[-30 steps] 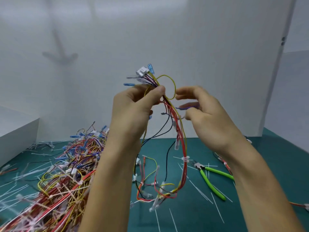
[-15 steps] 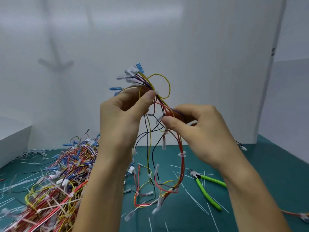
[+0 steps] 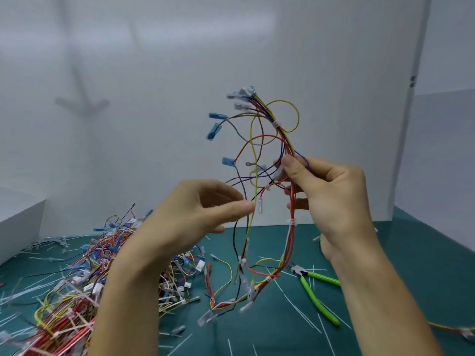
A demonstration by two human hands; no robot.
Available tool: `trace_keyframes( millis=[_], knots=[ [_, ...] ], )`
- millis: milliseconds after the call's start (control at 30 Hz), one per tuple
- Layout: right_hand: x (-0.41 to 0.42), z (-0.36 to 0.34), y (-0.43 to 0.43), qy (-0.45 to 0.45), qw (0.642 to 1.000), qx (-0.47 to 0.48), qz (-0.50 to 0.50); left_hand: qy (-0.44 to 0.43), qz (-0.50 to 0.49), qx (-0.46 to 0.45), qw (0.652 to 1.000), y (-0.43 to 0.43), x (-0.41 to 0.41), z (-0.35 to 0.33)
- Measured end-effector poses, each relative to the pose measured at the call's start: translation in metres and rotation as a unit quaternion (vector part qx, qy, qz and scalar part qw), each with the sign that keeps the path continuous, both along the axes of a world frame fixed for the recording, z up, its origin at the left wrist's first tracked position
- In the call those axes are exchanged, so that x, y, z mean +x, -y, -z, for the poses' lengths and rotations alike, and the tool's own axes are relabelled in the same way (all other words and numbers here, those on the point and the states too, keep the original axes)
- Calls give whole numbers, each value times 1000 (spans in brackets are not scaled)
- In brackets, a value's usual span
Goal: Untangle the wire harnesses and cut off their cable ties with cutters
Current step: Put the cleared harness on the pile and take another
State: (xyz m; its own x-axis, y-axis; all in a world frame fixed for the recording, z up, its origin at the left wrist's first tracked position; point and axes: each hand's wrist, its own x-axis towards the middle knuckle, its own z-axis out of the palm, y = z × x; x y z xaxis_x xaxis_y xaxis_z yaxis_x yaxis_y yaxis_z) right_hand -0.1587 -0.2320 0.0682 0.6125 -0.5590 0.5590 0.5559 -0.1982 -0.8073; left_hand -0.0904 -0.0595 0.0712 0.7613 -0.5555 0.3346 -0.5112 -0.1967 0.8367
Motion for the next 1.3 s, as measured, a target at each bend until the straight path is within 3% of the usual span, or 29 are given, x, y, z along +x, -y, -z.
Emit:
trace_keyframes(
  millis=[133, 267, 433, 700, 900, 1000, 1067, 1300],
  knots=[
    [2, 2, 0, -4, 999, 46, 0, -17, 77, 64, 995, -3, -4, -2],
    [2, 2, 2, 3, 995, 95, 7, 16, 61, 136, 989, 1, -4, 0],
    [1, 1, 5, -1, 993, 115, -2, 3, 10, 91, 996, -1, 2, 2],
    [3, 2, 4, 5, 993, 122, -9, 17, 7, 178, 984, -7, 4, 5],
    [3, 1, 5, 25, 992, 121, 8, -24, 44, 188, 981, -13, 10, 7],
    [3, 2, 3, 23, 993, 115, 10, -18, 4, 194, 981, -15, 17, 11],
    [4, 2, 1, 19, 994, 110, 6, -24, -29, 165, 986, -15, 22, 13],
    [6, 3, 0, 18, 994, 107, -5, -50, -71, -77, 993, -18, 24, 10]
  ],
)
